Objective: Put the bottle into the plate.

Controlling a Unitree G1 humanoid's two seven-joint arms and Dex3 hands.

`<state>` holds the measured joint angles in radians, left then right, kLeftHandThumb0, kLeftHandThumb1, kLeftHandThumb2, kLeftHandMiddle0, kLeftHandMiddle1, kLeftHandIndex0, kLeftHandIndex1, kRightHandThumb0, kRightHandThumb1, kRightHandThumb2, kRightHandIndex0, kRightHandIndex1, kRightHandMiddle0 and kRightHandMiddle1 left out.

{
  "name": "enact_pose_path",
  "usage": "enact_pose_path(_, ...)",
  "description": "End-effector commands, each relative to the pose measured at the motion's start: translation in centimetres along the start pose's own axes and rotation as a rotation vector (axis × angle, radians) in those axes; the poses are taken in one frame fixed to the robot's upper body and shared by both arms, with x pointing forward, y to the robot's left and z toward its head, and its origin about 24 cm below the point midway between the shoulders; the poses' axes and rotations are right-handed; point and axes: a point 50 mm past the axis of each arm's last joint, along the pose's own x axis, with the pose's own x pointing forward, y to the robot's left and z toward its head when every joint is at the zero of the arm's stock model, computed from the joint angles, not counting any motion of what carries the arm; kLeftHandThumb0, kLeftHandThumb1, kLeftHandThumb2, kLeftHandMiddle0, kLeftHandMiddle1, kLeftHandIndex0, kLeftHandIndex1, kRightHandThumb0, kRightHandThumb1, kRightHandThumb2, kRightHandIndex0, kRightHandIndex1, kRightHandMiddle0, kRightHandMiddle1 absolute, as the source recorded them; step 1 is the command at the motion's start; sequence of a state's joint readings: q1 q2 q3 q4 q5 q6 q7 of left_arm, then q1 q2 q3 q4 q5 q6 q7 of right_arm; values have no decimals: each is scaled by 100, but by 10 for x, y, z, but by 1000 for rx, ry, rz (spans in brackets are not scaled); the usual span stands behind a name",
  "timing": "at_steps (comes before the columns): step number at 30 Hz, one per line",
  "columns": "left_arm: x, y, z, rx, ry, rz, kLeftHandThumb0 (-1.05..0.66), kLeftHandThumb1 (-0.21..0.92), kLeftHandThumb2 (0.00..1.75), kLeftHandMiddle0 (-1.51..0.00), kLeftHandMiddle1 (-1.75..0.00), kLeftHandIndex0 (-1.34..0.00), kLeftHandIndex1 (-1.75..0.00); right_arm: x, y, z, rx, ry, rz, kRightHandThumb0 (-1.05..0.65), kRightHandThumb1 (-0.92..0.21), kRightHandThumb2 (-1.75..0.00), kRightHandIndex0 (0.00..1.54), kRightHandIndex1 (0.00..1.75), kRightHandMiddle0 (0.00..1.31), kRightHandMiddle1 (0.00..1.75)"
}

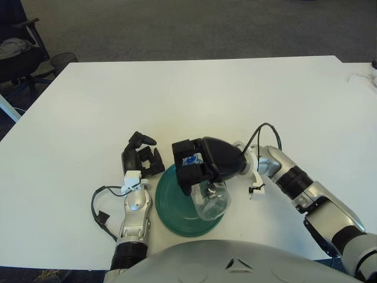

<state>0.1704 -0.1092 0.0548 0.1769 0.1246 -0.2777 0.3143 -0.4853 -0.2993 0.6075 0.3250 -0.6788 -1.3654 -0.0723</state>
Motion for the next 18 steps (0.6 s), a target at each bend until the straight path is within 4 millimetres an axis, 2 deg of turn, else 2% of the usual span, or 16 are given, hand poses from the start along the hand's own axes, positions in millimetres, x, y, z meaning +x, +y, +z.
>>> enact_pose_path(1,-7,2,-13,25,84,9,-57,9,160,-133,-175,-80,-175,3,0,1,-37,-13,25,-40,-31,-132,122,175,59,174)
enact_pose_path(5,-7,1,-13,26,87,10,-57,9,160,-133,-175,-80,-175,3,4,2,-50,-2,57,-45,-36,-126,126,175,57,175)
enact_pose_path(18,-6,0,-14,30,81,9,-57,9,160,-133,-175,-80,-175,4,3,-10,-115,12,84,-46,-37,-125,125,175,57,175)
